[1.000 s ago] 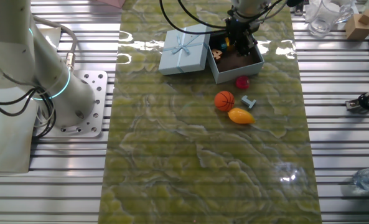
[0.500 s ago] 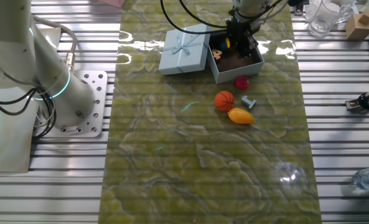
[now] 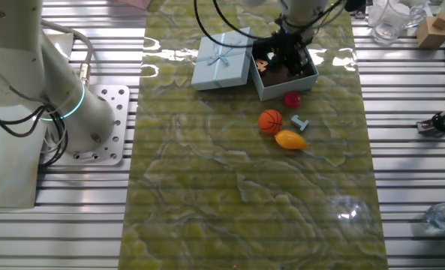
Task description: Take everything out of the gift box
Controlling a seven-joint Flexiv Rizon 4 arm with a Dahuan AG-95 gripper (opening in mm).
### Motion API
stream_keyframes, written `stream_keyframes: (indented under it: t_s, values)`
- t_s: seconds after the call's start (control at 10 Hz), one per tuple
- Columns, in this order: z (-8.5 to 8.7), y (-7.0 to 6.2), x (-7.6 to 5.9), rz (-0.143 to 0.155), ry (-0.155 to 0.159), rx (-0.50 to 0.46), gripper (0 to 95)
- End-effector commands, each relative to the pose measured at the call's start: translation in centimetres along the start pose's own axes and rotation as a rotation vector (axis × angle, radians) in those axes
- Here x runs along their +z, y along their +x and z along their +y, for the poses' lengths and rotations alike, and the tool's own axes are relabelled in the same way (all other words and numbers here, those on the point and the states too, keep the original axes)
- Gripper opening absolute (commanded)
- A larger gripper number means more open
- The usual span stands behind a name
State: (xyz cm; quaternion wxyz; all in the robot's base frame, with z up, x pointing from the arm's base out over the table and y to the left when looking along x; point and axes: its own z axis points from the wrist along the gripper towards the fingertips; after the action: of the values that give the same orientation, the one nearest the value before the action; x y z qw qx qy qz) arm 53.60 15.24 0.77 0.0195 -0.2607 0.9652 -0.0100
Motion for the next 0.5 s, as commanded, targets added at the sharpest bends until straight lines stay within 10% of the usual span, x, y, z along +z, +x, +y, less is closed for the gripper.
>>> stream_keyframes:
  t_s: [0.1,0.5]
  values:
    - [-0.4,0.3,-1.2,-0.018,-0.016,-0.009,38.0]
    - [-1.3,0.9,-3.8,-0.001,-0.017,-0.053,38.0]
